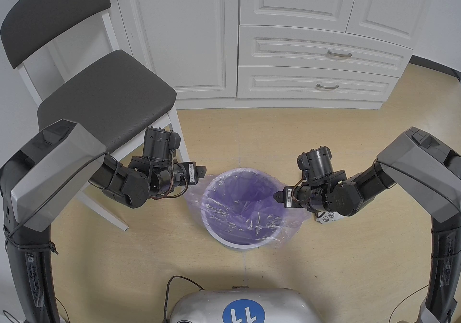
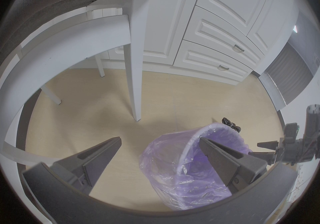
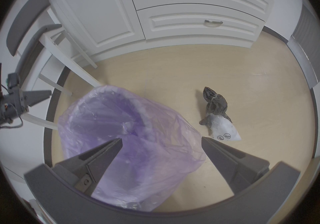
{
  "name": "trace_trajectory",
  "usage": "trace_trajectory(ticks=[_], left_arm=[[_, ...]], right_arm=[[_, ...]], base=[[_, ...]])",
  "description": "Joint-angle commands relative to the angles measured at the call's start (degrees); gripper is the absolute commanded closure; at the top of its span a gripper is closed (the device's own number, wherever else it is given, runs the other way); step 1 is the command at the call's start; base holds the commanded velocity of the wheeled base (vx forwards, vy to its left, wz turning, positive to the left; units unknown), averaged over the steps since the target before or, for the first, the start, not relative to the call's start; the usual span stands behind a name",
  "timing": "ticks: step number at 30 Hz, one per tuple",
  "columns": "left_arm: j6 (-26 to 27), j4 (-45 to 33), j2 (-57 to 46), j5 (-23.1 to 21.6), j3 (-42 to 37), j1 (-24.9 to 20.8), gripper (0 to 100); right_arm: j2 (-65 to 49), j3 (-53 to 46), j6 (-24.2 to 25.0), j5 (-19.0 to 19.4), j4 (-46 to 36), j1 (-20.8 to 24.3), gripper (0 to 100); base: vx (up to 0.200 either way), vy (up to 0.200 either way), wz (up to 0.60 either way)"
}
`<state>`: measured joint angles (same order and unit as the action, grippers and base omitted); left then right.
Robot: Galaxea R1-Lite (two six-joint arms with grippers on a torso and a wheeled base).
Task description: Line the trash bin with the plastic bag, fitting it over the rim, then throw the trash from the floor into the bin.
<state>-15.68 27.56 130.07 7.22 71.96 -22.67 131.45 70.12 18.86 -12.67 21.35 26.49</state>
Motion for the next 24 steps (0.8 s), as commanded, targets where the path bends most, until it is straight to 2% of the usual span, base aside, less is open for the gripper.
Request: trace_trajectory(ticks=[1,3,4,6,9,14,17,24], left_arm=[[0.21,0.03,-0.43,0.08,-0.24,0.0,0],[0.3,0.03,-0.43,0.08,-0.24,-0.09,0],[0.3,0.03,-0.43,0.08,-0.24,-0.18,0],[0.3,0.03,-0.43,0.08,-0.42,-0.53,0],[0.3,0.12,-0.43,0.08,-0.77,-0.53,0],[1.09,2.5,-0.35,0.08,-1.91,-0.53,0],[1.61,3.37,-0.26,0.08,-2.35,-0.53,0],[1.61,3.64,-0.35,0.08,-2.79,-0.53,0]], right_arm=[[2.41,0.1,-0.14,-1.66,0.01,1.81,0],[3.37,0.46,-0.14,-2.63,0.1,2.16,0],[5.13,1.33,-0.14,-4.91,0.1,2.95,0],[5.13,0.72,-0.4,-5.79,-0.08,3.22,0],[4.25,-0.34,-0.67,-5.79,-0.52,3.48,0],[-0.67,-9.12,-9.19,-5.18,-0.34,4.1,0],[-1.46,-12.64,-12.71,-4.74,0.01,5.06,0],[-1.29,-14.75,-13.85,-3.51,-0.16,6.47,0]], base=[[0.0,0.0,0.0],[0.0,0.0,0.0],[0.0,0.0,0.0],[0.0,0.0,0.0],[0.0,0.0,0.0],[0.0,0.0,0.0],[0.0,0.0,0.0],[0.0,0.0,0.0]])
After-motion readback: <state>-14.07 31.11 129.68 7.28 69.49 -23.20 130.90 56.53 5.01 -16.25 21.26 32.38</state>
